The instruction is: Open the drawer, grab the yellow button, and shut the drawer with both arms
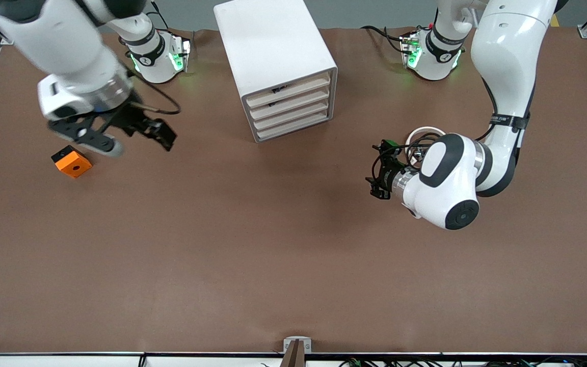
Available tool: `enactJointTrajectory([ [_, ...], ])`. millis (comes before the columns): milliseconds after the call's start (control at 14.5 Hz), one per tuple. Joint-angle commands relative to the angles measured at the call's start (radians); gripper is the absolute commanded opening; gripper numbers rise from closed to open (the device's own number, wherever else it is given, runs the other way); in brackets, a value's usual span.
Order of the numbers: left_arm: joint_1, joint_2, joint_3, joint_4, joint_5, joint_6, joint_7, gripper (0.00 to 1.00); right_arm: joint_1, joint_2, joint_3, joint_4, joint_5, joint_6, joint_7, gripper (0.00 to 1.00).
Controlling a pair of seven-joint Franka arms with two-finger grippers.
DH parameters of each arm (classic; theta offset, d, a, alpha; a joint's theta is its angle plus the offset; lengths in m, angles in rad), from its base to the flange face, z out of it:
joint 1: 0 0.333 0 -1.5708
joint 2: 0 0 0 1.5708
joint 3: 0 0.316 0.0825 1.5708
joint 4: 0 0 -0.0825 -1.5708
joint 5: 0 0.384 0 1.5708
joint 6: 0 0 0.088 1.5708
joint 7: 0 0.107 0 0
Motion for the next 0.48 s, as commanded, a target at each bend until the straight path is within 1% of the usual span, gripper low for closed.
enactJointTrajectory([
  [0,-0.010,0.048,0.004,0.027,-0.064,-0.063,-0.027,1.00,0.050,0.011,-0.010,0.027,0.012,-0.027,0.150,1.00],
  [69,-0.021,0.057,0.004,0.025,-0.070,-0.067,-0.064,1.00,0.060,0.011,-0.010,0.025,0.036,-0.030,0.197,1.00],
  [276,-0.074,0.073,0.004,0.027,-0.084,-0.067,-0.259,1.00,0.079,0.014,-0.010,0.025,0.113,-0.031,0.348,1.00],
  [415,-0.091,0.071,0.004,0.025,-0.116,-0.073,-0.291,1.00,0.085,0.014,-0.010,0.025,0.148,-0.033,0.393,1.00],
])
